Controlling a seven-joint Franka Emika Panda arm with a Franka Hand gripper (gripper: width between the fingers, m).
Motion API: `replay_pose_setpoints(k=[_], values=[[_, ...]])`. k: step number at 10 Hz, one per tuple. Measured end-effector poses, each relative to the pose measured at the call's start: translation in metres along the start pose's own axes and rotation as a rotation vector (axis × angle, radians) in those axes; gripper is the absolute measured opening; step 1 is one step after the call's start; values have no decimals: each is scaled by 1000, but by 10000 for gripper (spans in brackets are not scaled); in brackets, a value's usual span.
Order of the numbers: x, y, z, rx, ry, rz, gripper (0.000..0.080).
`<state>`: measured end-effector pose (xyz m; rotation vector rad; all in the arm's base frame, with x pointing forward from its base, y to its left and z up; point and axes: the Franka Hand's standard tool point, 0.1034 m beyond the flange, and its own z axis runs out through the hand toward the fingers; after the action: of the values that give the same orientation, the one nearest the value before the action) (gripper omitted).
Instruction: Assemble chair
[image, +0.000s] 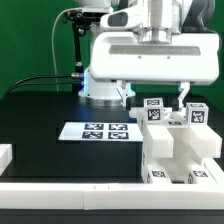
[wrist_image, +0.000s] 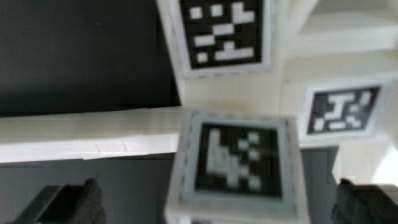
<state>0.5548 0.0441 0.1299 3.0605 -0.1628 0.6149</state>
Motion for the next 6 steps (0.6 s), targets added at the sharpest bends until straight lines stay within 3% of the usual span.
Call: replay_pose_setpoints(k=[2,6], values=[[10,6,-5,7,-23,130,649],[11,4,-1,32,-41,429,649]])
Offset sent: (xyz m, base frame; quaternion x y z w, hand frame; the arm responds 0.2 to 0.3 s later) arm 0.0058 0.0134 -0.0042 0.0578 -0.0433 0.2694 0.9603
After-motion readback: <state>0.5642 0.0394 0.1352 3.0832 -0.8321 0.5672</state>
